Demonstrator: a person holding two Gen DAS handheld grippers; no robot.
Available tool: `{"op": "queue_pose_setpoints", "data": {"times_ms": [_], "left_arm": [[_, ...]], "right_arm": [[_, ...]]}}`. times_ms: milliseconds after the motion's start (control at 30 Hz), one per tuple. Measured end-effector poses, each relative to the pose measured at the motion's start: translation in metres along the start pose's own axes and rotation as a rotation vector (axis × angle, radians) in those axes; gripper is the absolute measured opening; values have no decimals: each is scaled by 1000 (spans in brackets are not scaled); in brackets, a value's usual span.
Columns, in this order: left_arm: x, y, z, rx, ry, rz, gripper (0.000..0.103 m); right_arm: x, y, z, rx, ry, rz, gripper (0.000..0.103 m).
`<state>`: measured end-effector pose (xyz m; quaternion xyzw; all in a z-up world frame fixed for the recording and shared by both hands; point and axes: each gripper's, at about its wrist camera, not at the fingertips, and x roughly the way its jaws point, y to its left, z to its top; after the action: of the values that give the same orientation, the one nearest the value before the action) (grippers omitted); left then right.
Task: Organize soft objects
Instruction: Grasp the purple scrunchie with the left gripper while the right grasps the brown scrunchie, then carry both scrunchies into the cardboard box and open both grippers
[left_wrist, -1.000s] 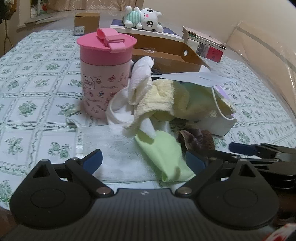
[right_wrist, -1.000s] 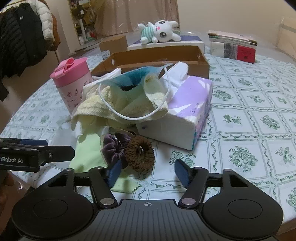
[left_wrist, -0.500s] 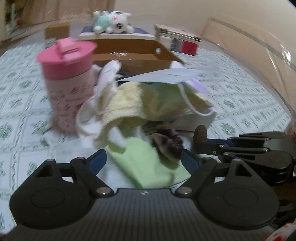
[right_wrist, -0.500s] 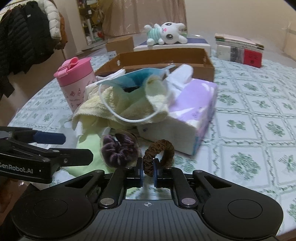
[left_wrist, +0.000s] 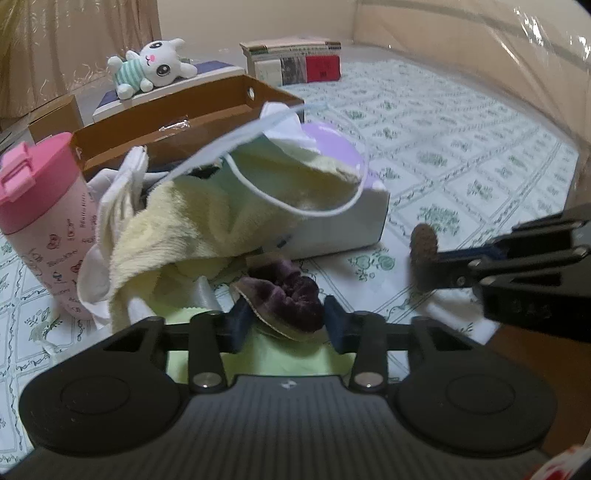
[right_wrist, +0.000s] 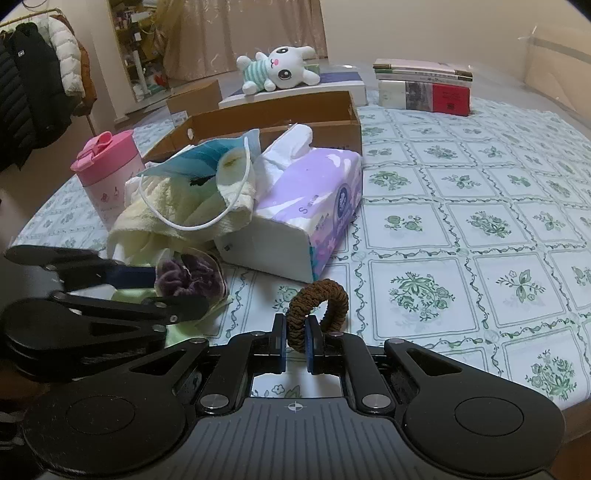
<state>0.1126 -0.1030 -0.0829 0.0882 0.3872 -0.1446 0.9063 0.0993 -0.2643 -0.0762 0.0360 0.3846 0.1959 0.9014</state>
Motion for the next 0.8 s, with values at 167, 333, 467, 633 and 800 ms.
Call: {"op": "queue_pose_setpoints", "data": {"times_ms": [167,333,467,633,800], "left_arm": [[-4,-5,-2,10,-27,-13,14],[-25,-2,1,-7,-47,-50,10],[-52,10,1,-32,-68,-49,10],[-88,41,4,-79,-114,-19,10],[-115,77,30,-84,-169,-24,10]], "right_arm": [[-4,2,1,3,-9,0,10],[-15,3,4,3,-33,-9,10],[-28,7,5,1,-58,-14,10],[-42,12,11,-15,-85,-12,10],[-60,13,40,-30,-140,22,10]]}}
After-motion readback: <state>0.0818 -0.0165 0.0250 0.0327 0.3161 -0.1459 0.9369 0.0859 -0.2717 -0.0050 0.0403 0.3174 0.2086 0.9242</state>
